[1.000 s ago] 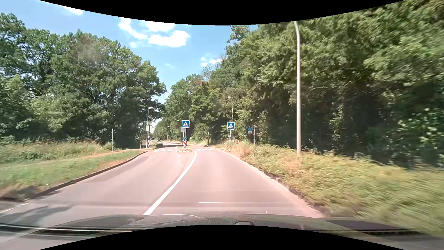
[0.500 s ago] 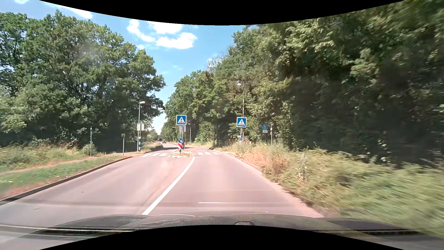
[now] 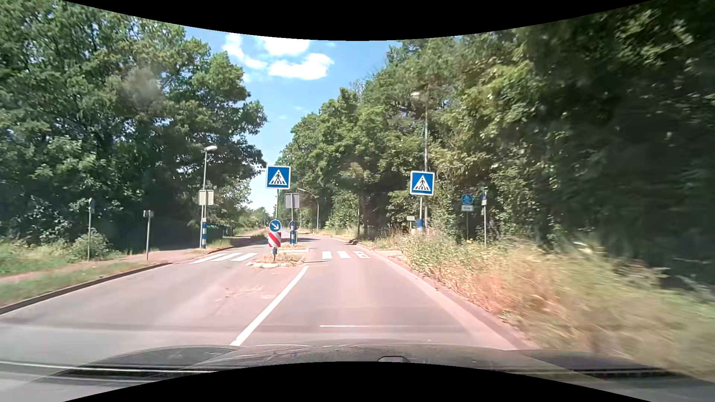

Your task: Follow the waypoints while adhering to traffic rules and regulations

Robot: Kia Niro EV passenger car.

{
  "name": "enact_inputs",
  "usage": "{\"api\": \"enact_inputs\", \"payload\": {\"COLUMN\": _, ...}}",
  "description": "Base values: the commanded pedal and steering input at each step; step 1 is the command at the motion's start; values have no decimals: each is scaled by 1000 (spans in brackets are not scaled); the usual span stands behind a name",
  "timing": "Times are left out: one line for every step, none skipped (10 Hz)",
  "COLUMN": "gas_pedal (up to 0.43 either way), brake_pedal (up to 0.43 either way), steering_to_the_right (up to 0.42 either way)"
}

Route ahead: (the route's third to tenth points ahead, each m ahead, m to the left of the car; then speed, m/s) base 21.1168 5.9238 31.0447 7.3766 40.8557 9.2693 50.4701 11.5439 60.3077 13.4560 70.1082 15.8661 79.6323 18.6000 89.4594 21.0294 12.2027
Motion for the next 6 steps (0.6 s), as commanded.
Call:
{"api": "enact_inputs", "payload": {"gas_pedal": 150, "brake_pedal": 0, "steering_to_the_right": -37}}
{"api": "enact_inputs", "payload": {"gas_pedal": 150, "brake_pedal": 0, "steering_to_the_right": -36}}
{"api": "enact_inputs", "payload": {"gas_pedal": 157, "brake_pedal": 0, "steering_to_the_right": -35}}
{"api": "enact_inputs", "payload": {"gas_pedal": 157, "brake_pedal": 0, "steering_to_the_right": -30}}
{"api": "enact_inputs", "payload": {"gas_pedal": 157, "brake_pedal": 0, "steering_to_the_right": -30}}
{"api": "enact_inputs", "payload": {"gas_pedal": 157, "brake_pedal": 0, "steering_to_the_right": -33}}
